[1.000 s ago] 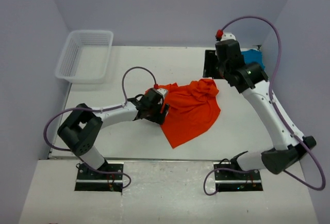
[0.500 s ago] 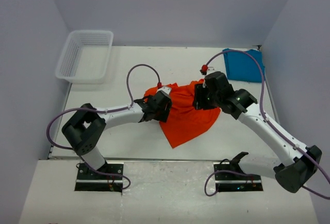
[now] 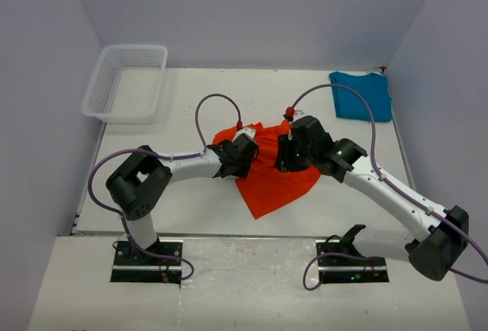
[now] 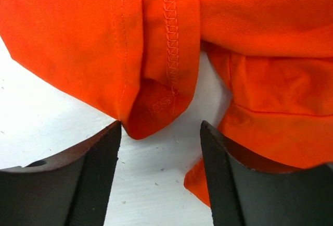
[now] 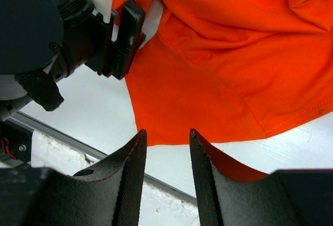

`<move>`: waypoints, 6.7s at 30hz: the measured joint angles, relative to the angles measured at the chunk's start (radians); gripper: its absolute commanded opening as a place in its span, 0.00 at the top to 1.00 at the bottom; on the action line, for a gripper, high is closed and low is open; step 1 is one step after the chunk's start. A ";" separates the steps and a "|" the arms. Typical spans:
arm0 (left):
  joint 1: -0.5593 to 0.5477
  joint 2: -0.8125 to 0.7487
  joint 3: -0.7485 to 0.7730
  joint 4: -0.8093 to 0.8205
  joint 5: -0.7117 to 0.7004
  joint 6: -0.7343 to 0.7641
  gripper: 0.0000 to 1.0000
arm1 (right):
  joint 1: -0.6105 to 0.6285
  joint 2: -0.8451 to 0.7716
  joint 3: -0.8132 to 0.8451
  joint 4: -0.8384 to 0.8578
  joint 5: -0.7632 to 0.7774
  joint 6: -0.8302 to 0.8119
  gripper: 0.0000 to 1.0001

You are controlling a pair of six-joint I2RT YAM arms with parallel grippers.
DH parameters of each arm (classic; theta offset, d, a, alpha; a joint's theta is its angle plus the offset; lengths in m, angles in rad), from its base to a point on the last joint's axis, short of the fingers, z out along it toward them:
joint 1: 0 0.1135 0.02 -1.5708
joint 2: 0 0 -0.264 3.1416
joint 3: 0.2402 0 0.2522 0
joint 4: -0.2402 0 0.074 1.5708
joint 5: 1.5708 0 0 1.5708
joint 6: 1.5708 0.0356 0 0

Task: Fold and stack the t-shirts
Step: Flatten out the tshirt

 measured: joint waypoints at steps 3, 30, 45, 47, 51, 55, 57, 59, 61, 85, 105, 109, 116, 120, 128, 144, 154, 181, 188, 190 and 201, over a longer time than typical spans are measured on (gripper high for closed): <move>0.002 0.001 0.000 0.002 -0.020 0.000 0.43 | 0.000 -0.024 -0.034 0.003 -0.001 0.008 0.64; 0.056 -0.058 -0.025 0.023 -0.074 0.011 1.00 | 0.217 0.132 -0.209 0.130 -0.038 0.156 0.55; 0.056 -0.163 -0.025 -0.019 -0.085 0.019 1.00 | 0.292 0.305 -0.250 0.262 -0.062 0.208 0.44; 0.056 -0.167 -0.025 -0.023 -0.085 0.019 1.00 | 0.296 0.321 -0.253 0.275 -0.065 0.209 0.42; 0.056 -0.178 -0.025 -0.024 -0.085 0.019 1.00 | 0.303 0.353 -0.255 0.298 -0.079 0.210 0.41; 0.056 -0.188 -0.025 -0.025 -0.085 0.020 1.00 | 0.306 0.367 -0.249 0.322 -0.081 0.214 0.43; 0.056 -0.195 -0.025 -0.025 -0.085 0.020 1.00 | 0.307 0.379 -0.243 0.334 -0.082 0.219 0.49; 0.057 -0.204 -0.025 -0.026 -0.085 0.023 1.00 | 0.309 0.392 -0.237 0.343 -0.081 0.229 0.53; 0.059 -0.216 -0.025 -0.027 -0.085 0.026 1.00 | 0.314 0.404 -0.233 0.358 -0.080 0.242 0.55; 0.079 -0.398 -0.047 -0.031 -0.038 0.027 1.00 | 0.403 0.482 -0.123 0.222 0.182 0.483 0.53; 0.079 -0.406 -0.064 -0.064 0.018 0.018 1.00 | 0.414 0.240 -0.167 -0.129 0.379 0.538 0.49; 0.079 -0.409 -0.069 -0.069 0.029 0.018 1.00 | 0.413 0.063 -0.161 -0.143 0.394 0.539 0.49; 0.079 -0.427 -0.092 -0.079 0.050 0.016 1.00 | 0.418 -0.330 -0.313 -0.072 0.392 0.566 0.48; 0.079 -0.434 -0.113 -0.082 0.060 0.006 1.00 | 0.418 -0.422 -0.372 -0.090 0.387 0.612 0.48; 0.078 -0.472 -0.171 -0.078 0.071 -0.004 1.00 | 0.427 -0.404 -0.460 -0.065 0.324 0.687 0.47; 0.078 -0.495 -0.216 -0.047 0.105 -0.008 1.00 | 0.504 0.145 -0.348 0.047 0.292 0.646 0.47; 0.078 -0.496 -0.216 -0.031 0.127 -0.008 1.00 | 0.382 0.277 -0.323 0.201 0.280 0.552 0.48; 0.078 -0.595 -0.212 -0.048 0.129 -0.007 1.00 | 0.368 0.352 -0.333 0.446 0.227 0.625 1.00; 0.078 -0.603 -0.212 -0.048 0.129 -0.007 1.00 | 0.380 0.320 -0.320 0.337 0.259 0.638 1.00; 0.078 -0.603 -0.212 -0.050 0.129 -0.007 1.00 | 0.384 0.286 -0.307 0.225 0.291 0.627 1.00; 0.078 -0.719 -0.105 -0.151 0.114 0.019 1.00 | 0.342 0.026 0.173 -0.169 0.491 0.391 1.00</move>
